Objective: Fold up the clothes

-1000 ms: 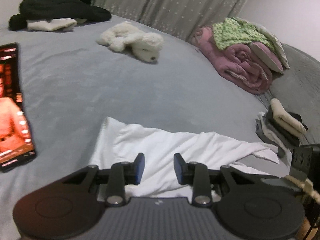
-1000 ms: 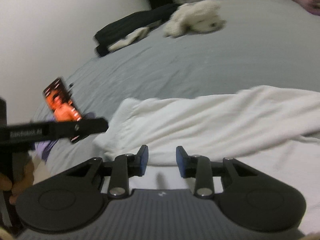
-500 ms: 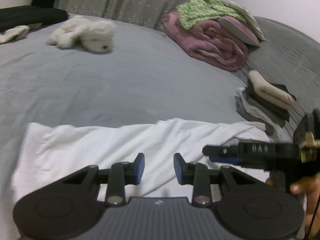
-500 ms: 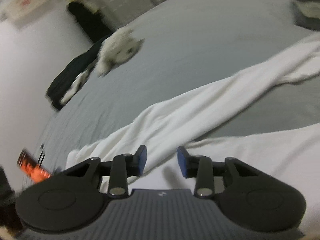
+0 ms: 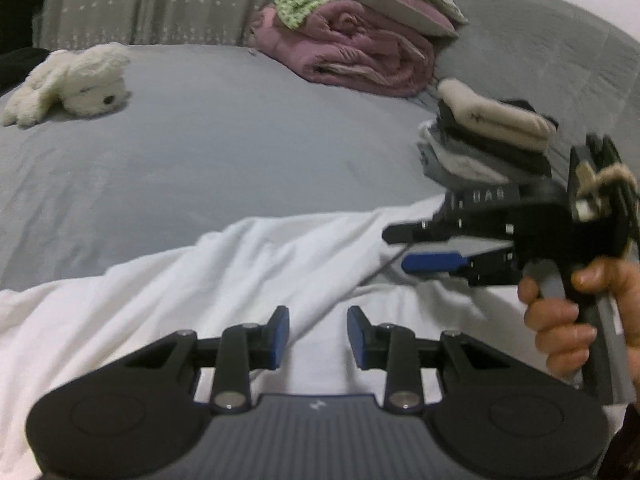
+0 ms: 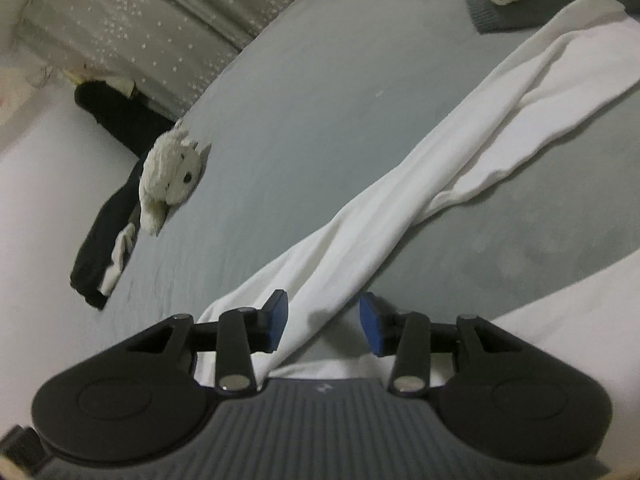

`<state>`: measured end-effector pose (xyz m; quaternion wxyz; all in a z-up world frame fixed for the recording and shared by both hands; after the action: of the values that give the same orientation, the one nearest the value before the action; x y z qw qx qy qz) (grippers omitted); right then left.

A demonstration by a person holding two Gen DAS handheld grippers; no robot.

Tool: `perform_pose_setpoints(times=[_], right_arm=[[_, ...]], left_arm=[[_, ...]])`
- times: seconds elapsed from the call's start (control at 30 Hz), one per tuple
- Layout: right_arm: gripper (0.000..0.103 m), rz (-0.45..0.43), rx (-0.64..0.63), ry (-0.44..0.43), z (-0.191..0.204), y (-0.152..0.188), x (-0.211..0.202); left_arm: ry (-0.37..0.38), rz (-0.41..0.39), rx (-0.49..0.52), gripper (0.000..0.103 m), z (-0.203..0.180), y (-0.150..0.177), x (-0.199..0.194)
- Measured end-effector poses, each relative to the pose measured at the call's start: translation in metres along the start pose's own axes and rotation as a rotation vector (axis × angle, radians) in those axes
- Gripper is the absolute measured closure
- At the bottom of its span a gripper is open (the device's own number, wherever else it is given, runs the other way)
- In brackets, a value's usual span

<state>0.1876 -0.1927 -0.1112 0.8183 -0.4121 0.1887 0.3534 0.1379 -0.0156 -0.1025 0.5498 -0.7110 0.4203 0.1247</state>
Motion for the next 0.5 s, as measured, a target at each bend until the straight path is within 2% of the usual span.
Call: perform_pose_setpoints(times=[0.13, 0.27, 0.33, 0.4, 0.5], right_arm=[[0.059, -0.043, 0.015, 0.003, -0.008, -0.008, 0.002], [0.059, -0.089, 0.019, 0.007, -0.017, -0.017, 0.005], [0.06, -0.107, 0.028, 0.001, -0.021, -0.021, 0.006], [0.061, -0.112, 0.028, -0.009, -0.023, -0.024, 0.006], [0.06, -0.109, 0.032, -0.017, -0.023, -0.026, 0.005]], left_arm=[[-0.018, 0.002, 0.03, 0.071, -0.001, 0.006, 0.01], [-0.029, -0.032, 0.056, 0.072, 0.001, 0.007, 0.013], [-0.036, -0.046, 0.051, 0.078, 0.003, 0.004, 0.014], [-0.042, -0.056, 0.038, 0.09, 0.005, 0.001, 0.015], [-0.043, -0.076, 0.012, 0.097, 0.009, -0.005, 0.013]])
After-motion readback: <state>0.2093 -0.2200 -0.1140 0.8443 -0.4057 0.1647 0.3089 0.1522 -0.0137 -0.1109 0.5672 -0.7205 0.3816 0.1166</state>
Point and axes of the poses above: each gripper's, at about its wrist camera, not at the fingertips, and x roughly the way its jaws point, z to its left, y to its underside, the point moved 10 cm from there along x, roughly the way its jaws point, and after that the axes turned 10 degrees about -x, right-handed, at the moved point
